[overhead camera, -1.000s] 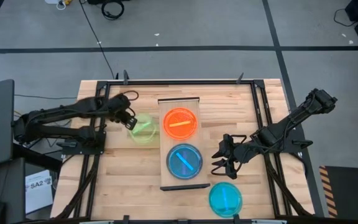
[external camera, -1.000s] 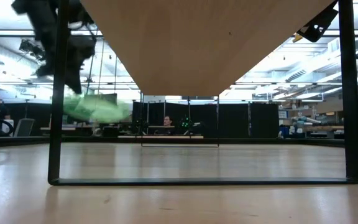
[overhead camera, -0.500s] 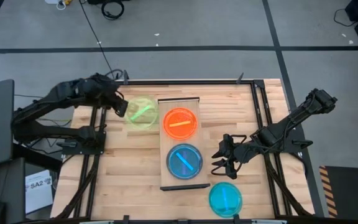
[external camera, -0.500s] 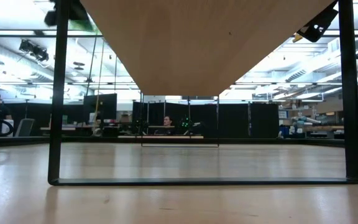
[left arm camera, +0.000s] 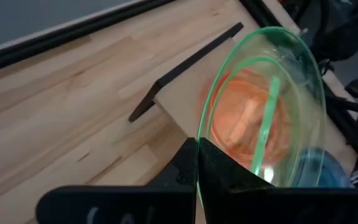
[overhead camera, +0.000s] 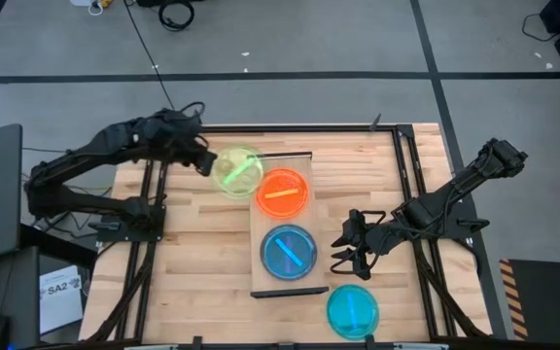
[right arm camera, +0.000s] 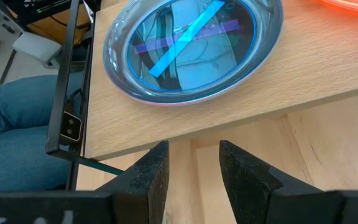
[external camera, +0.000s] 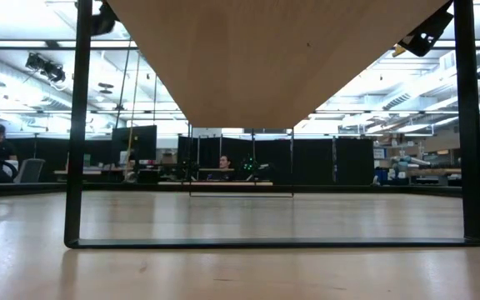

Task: Place and stack plates onto a shelf
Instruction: Stack the green plate on top of the orange plate on the shelf

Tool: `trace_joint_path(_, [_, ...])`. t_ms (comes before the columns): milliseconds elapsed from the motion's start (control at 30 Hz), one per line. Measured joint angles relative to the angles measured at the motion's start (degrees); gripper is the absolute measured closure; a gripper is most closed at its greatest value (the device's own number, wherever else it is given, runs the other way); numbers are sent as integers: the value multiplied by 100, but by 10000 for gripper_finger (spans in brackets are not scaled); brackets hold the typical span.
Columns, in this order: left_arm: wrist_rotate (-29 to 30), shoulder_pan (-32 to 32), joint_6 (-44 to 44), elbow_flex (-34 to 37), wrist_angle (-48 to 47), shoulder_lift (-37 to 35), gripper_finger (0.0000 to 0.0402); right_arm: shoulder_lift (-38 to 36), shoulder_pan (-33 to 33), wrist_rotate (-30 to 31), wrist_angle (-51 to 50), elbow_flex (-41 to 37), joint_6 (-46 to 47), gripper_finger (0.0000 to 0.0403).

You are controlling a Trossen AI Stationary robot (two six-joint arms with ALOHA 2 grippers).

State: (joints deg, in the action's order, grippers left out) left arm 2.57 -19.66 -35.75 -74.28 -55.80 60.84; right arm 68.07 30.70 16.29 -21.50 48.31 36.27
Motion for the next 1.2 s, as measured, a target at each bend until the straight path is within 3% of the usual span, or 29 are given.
trace_joint_path(267, [-97,398,40,2,639,1040,395,0,0,0,0,-1,0,256])
trace_joint_path(600, [-865,502,46,2,1831,2041,395,0,0,-98,37,-2,0,256])
trace_joint_path(1200, [-784,426,61,4,1920,2483,395,0,0,-101,48,-2,-2,256])
